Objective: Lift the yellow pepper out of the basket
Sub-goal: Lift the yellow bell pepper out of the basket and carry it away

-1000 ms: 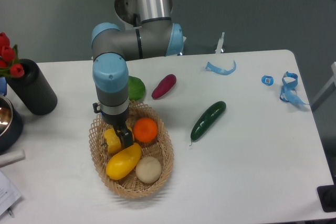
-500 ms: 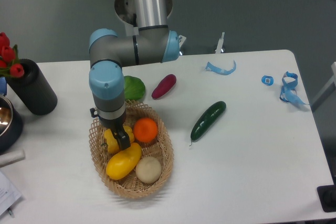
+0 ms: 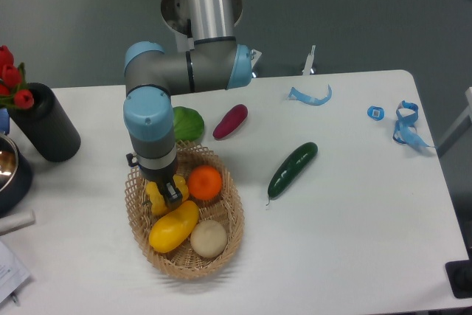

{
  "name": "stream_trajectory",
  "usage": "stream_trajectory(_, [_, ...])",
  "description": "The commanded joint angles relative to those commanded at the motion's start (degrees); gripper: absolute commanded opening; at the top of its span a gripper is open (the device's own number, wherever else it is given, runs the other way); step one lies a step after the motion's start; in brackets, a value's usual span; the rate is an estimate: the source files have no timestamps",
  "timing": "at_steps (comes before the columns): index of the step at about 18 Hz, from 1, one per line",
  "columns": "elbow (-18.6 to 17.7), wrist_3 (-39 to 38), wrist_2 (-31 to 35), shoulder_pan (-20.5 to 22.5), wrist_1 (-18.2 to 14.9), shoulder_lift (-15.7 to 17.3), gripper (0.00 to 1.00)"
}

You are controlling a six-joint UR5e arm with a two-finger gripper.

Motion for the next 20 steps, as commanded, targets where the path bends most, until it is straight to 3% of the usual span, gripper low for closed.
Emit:
stream_trajectory(4, [3.16, 0.7, -0.36, 7.02, -6.69, 4.32, 0.06])
stream_trajectory(10, [9.66, 3.77, -0.62, 19.77, -7.14, 3.62, 0.05])
stream_trajectory(15, [15.72, 8.6, -0.71, 27.68, -7.05, -3.13, 0.06])
stream_trajectory(20, [19.59, 16.95, -1.67, 32.09, -7.14, -8.59, 0.06])
